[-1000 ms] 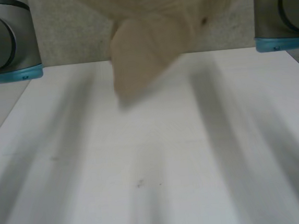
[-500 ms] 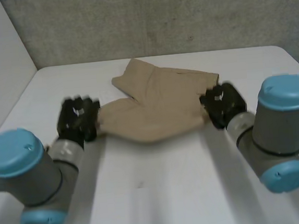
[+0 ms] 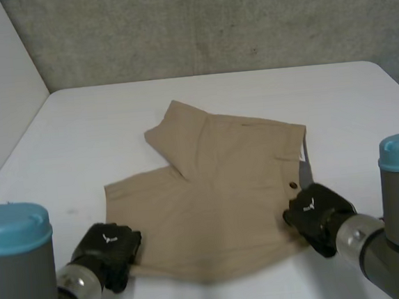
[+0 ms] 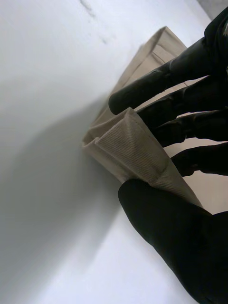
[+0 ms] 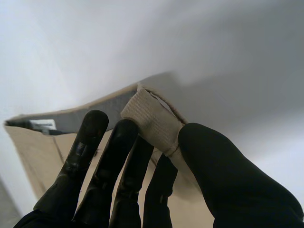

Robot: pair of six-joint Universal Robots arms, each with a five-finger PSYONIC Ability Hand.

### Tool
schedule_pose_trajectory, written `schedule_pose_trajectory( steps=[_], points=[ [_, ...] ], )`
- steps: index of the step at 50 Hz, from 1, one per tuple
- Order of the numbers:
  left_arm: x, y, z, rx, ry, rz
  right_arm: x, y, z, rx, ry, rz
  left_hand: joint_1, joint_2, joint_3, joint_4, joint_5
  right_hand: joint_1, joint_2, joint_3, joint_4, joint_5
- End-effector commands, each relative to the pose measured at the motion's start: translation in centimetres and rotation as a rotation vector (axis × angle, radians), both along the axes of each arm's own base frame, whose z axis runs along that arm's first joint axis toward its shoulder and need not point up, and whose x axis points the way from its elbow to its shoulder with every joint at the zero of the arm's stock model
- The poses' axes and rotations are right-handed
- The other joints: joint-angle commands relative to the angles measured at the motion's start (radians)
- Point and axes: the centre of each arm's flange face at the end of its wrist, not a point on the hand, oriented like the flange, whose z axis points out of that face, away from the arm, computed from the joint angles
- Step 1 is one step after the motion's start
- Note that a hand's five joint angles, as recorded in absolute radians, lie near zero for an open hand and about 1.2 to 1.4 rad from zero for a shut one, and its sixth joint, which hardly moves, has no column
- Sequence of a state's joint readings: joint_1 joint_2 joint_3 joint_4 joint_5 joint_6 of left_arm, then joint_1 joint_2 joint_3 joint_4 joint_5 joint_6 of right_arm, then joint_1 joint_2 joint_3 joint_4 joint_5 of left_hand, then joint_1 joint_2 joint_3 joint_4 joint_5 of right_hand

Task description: Fold the shorts.

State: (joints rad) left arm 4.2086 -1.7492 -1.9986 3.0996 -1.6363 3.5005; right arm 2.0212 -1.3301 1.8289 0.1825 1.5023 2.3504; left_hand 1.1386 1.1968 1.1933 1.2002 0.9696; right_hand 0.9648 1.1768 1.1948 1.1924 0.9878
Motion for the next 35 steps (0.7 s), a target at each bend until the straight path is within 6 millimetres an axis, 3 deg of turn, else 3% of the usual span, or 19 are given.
schedule_pose_trajectory(
  steps=[1, 7, 14, 16, 22, 25, 35],
  points=[
    [0.7, 3.3, 1.3, 0.061, -0.041, -0.049, -1.1, 2.4, 1.5, 0.027, 0.056, 0.037, 0.258, 0.199, 0.203, 0.196, 0.252, 0.432, 0.219, 0.201, 0.204, 0.234],
    [1.6, 5.5, 2.5, 0.107, -0.072, -0.074, -1.8, 4.1, 2.5, 0.019, 0.077, 0.074, 0.258, 0.199, 0.203, 0.196, 0.252, 0.432, 0.219, 0.201, 0.204, 0.234],
    [2.5, 7.9, 5.4, 0.064, -0.113, -0.156, -2.6, 7.6, 4.3, 0.053, 0.079, 0.175, 0.258, 0.199, 0.203, 0.196, 0.252, 0.432, 0.219, 0.201, 0.204, 0.234],
    [2.7, 8.7, 7.3, 0.009, -0.118, -0.199, -2.6, 8.6, 5.2, 0.061, 0.044, 0.209, 0.258, 0.199, 0.203, 0.196, 0.252, 0.432, 0.219, 0.201, 0.204, 0.234],
    [2.5, 8.4, 9.3, -0.069, -0.087, -0.205, -2.4, 9.2, 6.9, 0.027, -0.039, 0.263, 0.258, 0.199, 0.203, 0.196, 0.252, 0.432, 0.219, 0.201, 0.204, 0.234],
    [2.1, 7.3, 9.7, -0.101, -0.069, -0.186, -2.6, 7.9, 7.2, 0.015, -0.061, 0.235, 0.258, 0.199, 0.203, 0.196, 0.252, 0.432, 0.219, 0.201, 0.204, 0.234],
    [-2.0, -1.6, 7.3, -0.242, -0.004, -0.118, -2.1, -0.5, 3.8, 0.028, -0.045, 0.117, 0.258, 0.199, 0.203, 0.196, 0.252, 0.432, 0.219, 0.201, 0.204, 0.234]
  ],
)
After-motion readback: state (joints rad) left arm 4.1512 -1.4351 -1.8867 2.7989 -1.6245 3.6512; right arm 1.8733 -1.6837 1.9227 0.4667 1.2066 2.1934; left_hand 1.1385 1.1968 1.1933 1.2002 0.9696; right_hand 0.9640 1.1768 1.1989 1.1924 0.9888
